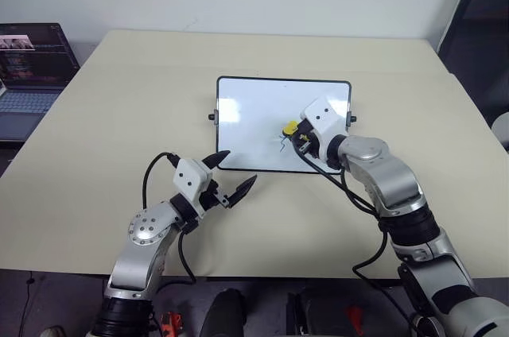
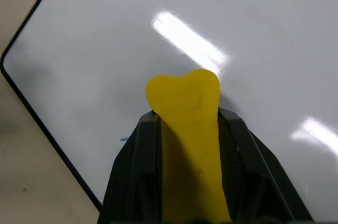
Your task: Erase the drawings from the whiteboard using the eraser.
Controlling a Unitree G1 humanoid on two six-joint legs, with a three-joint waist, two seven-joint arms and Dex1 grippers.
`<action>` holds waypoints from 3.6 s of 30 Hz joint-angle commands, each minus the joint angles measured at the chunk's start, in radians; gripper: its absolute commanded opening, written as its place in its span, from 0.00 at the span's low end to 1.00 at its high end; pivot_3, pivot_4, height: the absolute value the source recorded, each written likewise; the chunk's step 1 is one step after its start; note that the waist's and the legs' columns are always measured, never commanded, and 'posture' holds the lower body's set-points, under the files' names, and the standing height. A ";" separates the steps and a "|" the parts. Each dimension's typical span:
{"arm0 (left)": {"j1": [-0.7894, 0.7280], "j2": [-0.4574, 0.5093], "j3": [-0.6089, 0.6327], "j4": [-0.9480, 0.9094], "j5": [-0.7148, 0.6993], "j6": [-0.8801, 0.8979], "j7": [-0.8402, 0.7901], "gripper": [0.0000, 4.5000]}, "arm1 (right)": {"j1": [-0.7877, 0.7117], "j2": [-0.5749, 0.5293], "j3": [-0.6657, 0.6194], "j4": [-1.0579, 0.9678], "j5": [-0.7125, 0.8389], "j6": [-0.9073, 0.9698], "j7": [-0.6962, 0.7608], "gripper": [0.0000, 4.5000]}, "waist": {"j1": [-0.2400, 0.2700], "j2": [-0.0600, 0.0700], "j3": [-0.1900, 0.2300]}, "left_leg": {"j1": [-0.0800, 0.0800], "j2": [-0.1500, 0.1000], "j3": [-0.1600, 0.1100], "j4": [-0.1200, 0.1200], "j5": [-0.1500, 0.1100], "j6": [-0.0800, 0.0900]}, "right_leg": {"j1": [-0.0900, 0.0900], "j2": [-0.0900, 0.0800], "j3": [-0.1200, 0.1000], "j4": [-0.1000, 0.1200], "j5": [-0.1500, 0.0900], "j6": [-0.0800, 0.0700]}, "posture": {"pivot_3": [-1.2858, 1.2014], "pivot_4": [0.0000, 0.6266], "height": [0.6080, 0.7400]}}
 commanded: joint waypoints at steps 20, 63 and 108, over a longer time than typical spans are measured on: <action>0.034 0.013 0.028 -0.107 0.002 0.020 0.039 1.00 | -0.040 0.017 0.106 0.147 -0.136 -0.088 0.048 0.24 | -0.001 -0.001 -0.002 | 0.003 0.001 0.000 0.002 0.000 0.000 | 0.002 0.000 0.000 0.003 0.001 0.000 | 0.52 0.24 1.00; 0.008 0.004 0.005 -0.111 0.001 0.036 0.052 1.00 | 0.001 0.004 0.098 0.187 -0.162 -0.079 0.053 0.24 | -0.001 -0.002 -0.002 | 0.019 0.000 0.001 0.001 0.005 0.002 | 0.017 0.000 0.003 0.002 -0.001 0.005 | 0.52 0.24 1.00; -0.022 0.002 0.007 -0.076 -0.001 0.031 0.037 1.00 | -0.038 -0.026 -0.137 -0.229 -0.039 0.269 0.073 0.24 | 0.003 0.000 -0.001 | 0.000 0.001 0.000 -0.001 0.004 0.000 | -0.002 0.000 0.002 0.000 0.005 -0.001 | 0.52 0.24 1.00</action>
